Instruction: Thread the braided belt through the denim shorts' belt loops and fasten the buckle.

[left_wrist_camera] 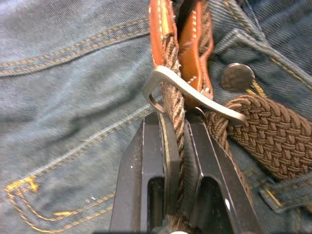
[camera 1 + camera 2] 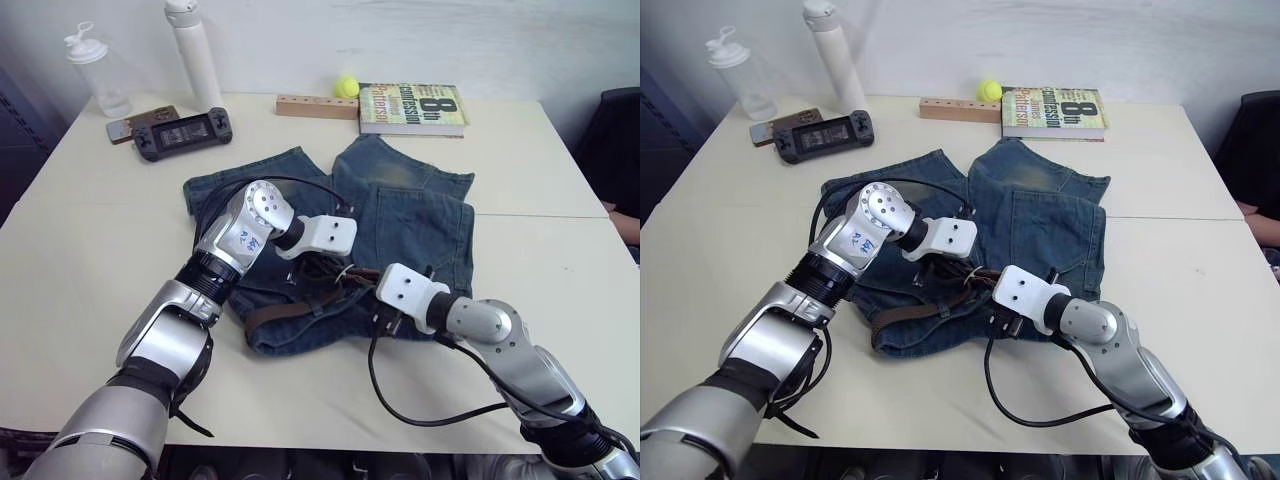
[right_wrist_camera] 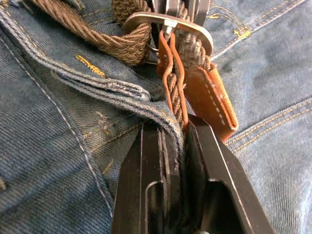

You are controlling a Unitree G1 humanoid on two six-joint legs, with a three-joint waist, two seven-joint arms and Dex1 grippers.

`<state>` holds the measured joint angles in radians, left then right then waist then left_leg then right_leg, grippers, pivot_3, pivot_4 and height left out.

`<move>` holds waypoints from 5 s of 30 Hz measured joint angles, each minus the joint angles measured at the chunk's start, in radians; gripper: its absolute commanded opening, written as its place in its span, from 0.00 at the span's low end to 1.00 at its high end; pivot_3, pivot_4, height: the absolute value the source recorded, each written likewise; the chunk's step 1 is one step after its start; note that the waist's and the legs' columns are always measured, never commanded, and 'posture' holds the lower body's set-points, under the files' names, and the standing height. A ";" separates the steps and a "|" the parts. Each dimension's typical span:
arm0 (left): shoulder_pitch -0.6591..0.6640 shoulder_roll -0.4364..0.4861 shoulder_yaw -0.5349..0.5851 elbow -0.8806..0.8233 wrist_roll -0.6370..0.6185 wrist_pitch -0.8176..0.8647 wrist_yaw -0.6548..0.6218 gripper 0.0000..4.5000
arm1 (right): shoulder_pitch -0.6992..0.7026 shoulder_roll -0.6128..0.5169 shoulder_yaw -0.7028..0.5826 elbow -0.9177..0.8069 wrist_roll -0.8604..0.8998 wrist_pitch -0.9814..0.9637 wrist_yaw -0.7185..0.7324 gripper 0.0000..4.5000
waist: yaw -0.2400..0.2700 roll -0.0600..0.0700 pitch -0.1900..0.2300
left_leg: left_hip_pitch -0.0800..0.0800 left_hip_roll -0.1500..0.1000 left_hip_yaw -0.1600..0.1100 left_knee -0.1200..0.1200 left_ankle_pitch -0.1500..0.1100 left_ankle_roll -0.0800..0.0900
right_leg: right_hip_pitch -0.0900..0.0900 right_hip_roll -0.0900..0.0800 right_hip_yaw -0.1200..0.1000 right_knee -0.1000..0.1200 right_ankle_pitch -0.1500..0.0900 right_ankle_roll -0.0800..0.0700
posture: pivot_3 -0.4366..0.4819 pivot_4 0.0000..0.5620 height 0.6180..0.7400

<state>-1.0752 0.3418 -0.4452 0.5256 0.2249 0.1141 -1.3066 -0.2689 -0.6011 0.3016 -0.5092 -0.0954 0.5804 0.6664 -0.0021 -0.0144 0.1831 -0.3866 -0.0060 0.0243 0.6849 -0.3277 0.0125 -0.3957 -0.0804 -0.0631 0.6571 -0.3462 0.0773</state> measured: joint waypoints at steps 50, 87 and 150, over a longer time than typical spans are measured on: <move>0.006 -0.112 -0.036 -0.058 -0.003 0.038 0.018 0.00 | -0.049 -0.344 -0.279 0.027 0.308 0.002 0.214 0.99 | 0.025 0.000 0.000 | -0.001 0.000 0.003 0.002 -0.001 0.003 | -0.001 0.000 0.004 0.001 0.000 0.000 | 0.48 0.27 0.98; 0.007 -0.127 -0.036 -0.060 -0.003 0.070 0.031 0.00 | -0.003 -0.321 -0.281 0.035 0.327 0.034 0.224 0.81 | 0.026 0.000 0.000 | -0.001 0.000 0.003 0.003 -0.001 0.003 | -0.001 0.000 0.004 0.001 0.000 0.000 | 0.48 0.27 0.98; 0.422 0.271 -0.105 -0.708 -0.512 0.752 0.243 0.00 | 0.032 -0.475 -0.283 0.195 0.195 -0.379 0.317 0.00 | 0.003 0.005 -0.005 | 0.002 0.000 0.000 0.006 -0.002 0.004 | 0.004 0.001 0.009 0.001 0.000 0.000 | 0.48 0.27 0.98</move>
<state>-0.6530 0.6127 -0.5507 -0.1821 -0.2867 0.8660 -1.0641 -0.2366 -1.0759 0.0182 -0.3143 0.0997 0.2011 0.9837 0.0008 -0.0091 0.1783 -0.3842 -0.0058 0.0247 0.6911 -0.3293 0.0164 -0.3913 -0.0796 -0.0537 0.6580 -0.3462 0.0773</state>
